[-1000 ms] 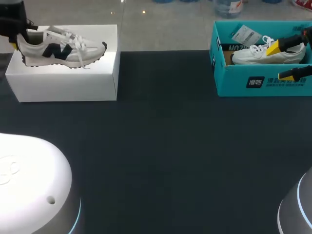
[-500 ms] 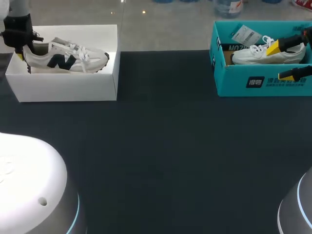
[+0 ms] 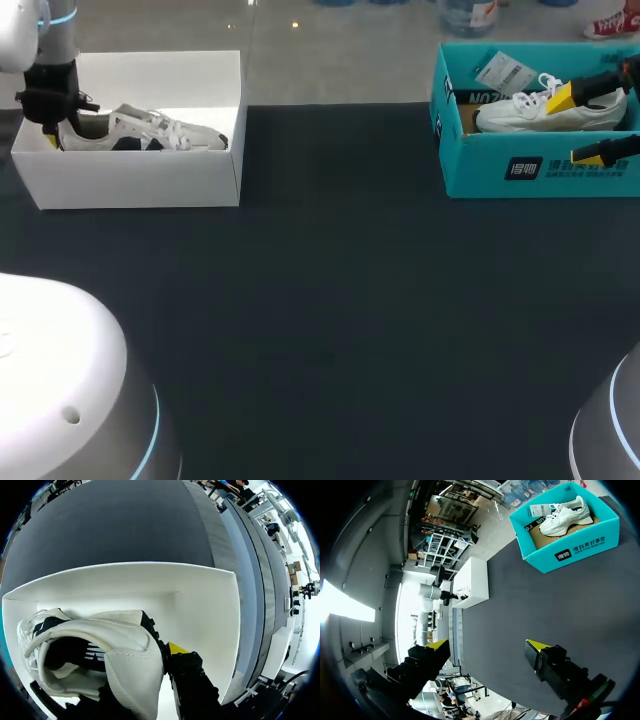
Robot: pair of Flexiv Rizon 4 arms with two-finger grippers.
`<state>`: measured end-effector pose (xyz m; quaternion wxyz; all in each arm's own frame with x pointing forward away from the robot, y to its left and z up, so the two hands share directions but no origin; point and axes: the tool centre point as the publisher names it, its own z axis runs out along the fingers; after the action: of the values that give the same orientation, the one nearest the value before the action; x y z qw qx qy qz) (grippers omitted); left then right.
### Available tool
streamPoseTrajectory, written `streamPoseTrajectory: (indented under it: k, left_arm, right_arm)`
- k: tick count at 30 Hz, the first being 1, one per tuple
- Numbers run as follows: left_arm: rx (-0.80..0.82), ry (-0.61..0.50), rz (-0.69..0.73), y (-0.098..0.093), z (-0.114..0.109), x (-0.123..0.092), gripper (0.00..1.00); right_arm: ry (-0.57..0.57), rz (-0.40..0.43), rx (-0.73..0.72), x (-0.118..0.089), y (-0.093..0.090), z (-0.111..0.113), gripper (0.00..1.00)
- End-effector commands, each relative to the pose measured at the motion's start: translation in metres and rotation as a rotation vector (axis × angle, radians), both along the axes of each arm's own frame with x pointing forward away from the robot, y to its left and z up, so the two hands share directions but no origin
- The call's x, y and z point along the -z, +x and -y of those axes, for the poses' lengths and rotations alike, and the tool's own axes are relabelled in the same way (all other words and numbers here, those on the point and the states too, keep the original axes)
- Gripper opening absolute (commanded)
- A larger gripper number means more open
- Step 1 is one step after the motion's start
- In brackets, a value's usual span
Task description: Take the shoe out of the shoebox, open the shoe tongue, remove and reinsert the insole, then place the shoe into the shoebox
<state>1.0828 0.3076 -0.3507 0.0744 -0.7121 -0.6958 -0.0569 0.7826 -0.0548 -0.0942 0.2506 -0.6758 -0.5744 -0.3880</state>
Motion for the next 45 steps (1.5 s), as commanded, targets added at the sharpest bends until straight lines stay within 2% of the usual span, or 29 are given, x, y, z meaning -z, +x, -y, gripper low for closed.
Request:
streamPoseTrajectory:
  k: [1,8,14,17,18,19,20,21,29,37,39,45]
  left_arm:
    - [-0.002,0.006,-0.009,0.005,-0.003,0.017,0.0]
    - [-0.012,0.018,-0.027,0.003,-0.009,0.039,0.0]
    - [-0.018,0.007,-0.038,0.004,-0.01,0.048,0.0]
    - [-0.015,0.002,-0.043,0.004,-0.01,0.049,0.31]
    - [-0.014,0.003,-0.044,0.004,-0.01,0.049,0.36]
    - [-0.017,-0.003,-0.043,0.004,-0.011,0.046,0.5]
    - [-0.018,-0.006,-0.045,0.003,-0.01,0.043,0.94]
    - [-0.02,-0.013,-0.041,0.004,-0.01,0.041,1.0]
    - [-0.063,-0.079,-0.015,0.005,-0.001,-0.001,1.0]
    - [-0.113,-0.111,-0.004,0.006,0.011,-0.062,1.0]
    - [-0.126,-0.089,0.023,0.006,0.012,-0.075,1.0]
    - [-0.153,-0.112,0.056,0.006,0.012,-0.115,1.0]
  right_arm:
    - [-0.003,-0.001,0.002,0.001,0.0,-0.001,1.0]
    - [-0.003,-0.001,0.002,0.001,0.0,-0.001,1.0]
    - [-0.003,-0.001,0.002,0.001,0.0,-0.001,1.0]
    - [-0.003,-0.001,0.002,0.001,0.0,-0.001,1.0]
    - [-0.003,-0.001,0.002,0.001,0.0,-0.001,1.0]
    - [-0.003,-0.001,0.002,0.001,0.0,-0.001,1.0]
    - [-0.003,-0.001,0.002,0.001,0.0,-0.001,1.0]
    - [-0.003,-0.001,0.002,0.001,0.0,-0.001,1.0]
    - [-0.003,-0.001,0.002,0.001,0.0,-0.001,1.0]
    - [-0.003,-0.001,0.002,0.001,0.0,-0.001,1.0]
    - [-0.003,-0.001,0.002,0.001,0.0,-0.001,1.0]
    - [-0.003,-0.001,0.002,0.001,0.0,-0.001,1.0]
